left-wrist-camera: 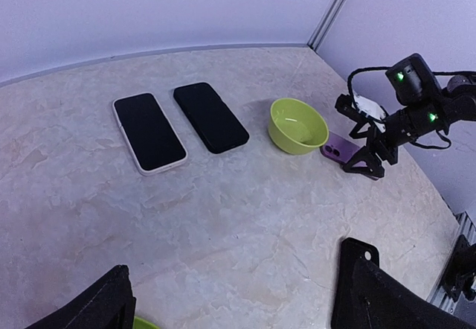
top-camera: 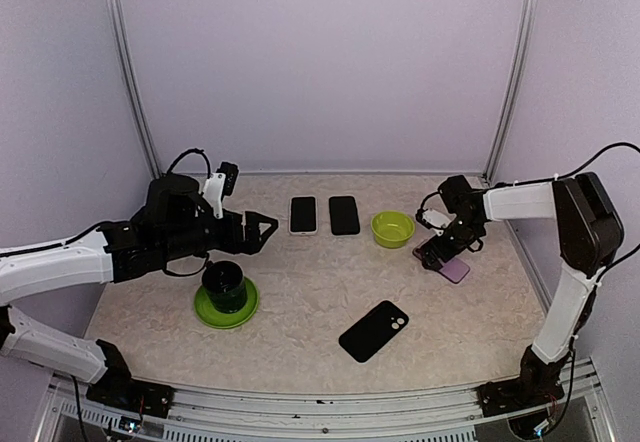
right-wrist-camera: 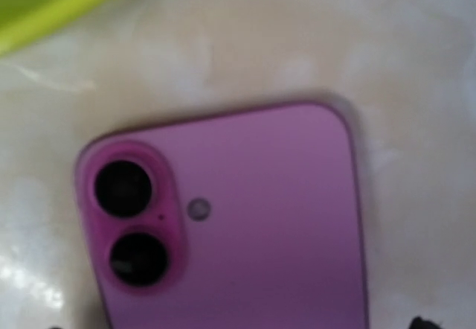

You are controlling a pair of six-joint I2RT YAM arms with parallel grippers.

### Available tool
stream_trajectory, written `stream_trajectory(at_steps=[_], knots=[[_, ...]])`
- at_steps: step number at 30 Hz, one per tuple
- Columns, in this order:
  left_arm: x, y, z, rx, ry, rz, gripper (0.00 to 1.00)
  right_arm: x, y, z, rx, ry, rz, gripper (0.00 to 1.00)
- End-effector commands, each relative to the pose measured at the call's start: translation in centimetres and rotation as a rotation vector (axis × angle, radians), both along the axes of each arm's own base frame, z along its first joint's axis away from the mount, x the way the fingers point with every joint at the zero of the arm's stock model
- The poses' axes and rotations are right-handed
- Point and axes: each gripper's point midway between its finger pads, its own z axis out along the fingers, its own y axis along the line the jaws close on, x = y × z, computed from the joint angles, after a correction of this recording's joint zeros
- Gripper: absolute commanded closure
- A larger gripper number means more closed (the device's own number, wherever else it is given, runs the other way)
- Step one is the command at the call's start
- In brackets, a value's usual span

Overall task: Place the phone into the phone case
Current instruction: Pick up the phone at the center of the board.

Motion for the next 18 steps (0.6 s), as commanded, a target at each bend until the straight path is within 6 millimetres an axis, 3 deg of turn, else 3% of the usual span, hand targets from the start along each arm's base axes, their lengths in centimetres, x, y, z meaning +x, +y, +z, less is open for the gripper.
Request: stream_trajectory(at_steps=[1, 8, 18], knots=[[-0.9, -0.1, 0.4, -0.041, -0.006, -0.019, 0.01, 0.3, -0.2, -0.8, -0.009, 0.029, 0.014, 0.00], [-1.5, -0.2, 0.2, -0.046, -0.003, -0.025, 0.01, 0.1, 0.1, -2.1, 0.034, 0.092, 0.017, 0.01], [-1.7, -0.1, 1.4, -0.075, -0.028, -0.021, 0.01, -1.3, 0.3, -4.2, 0.077, 0.204, 0.015, 0.08]])
